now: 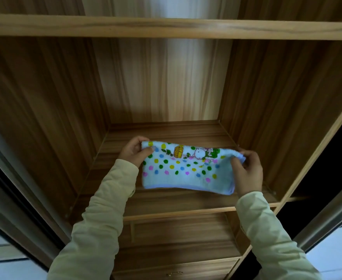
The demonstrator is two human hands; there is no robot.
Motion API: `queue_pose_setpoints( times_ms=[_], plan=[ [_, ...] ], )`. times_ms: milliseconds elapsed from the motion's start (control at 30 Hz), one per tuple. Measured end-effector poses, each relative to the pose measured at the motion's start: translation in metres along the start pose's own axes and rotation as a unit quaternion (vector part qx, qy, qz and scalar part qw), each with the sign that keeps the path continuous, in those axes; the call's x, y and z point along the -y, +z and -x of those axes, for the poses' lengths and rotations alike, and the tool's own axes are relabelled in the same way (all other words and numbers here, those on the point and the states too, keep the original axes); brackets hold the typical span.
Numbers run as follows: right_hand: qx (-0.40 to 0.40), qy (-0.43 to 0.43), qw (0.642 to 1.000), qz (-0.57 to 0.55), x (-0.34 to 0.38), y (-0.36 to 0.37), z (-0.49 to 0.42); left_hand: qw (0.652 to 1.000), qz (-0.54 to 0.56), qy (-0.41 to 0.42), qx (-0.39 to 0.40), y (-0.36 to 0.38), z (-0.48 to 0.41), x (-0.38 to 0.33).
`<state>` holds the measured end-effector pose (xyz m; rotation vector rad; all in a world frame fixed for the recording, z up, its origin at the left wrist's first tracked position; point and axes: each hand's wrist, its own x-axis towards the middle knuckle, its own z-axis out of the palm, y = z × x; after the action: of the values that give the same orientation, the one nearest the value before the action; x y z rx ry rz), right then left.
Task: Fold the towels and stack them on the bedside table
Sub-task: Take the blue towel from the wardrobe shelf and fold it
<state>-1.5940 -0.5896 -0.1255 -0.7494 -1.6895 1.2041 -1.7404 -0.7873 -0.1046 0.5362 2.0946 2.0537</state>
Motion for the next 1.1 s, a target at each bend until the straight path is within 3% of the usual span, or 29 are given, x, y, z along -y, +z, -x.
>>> queue_pose_setpoints(
  times_ms=[133,300,533,733,1100],
  plan=[
    [0.020,0.026,0.999,-0.003,0.000,0.000,0.000,1.000,0.001,-0.030,-0.004,0.002,-0.003,0.002],
    [0.084,0.069,0.991,0.081,-0.017,0.002,-0.006,0.993,-0.056,-0.101,0.013,0.002,-0.009,0.014],
    [0.167,0.118,0.963,0.178,-0.047,0.013,-0.016,0.959,-0.181,-0.216,0.030,0.004,-0.023,0.044],
    [0.202,0.136,0.946,0.215,-0.066,0.024,-0.032,0.941,-0.234,-0.244,0.035,0.009,-0.030,0.052],
    [0.210,0.114,0.948,0.209,-0.069,0.034,-0.046,0.943,-0.185,-0.274,-0.040,0.015,-0.038,0.055]
  ],
)
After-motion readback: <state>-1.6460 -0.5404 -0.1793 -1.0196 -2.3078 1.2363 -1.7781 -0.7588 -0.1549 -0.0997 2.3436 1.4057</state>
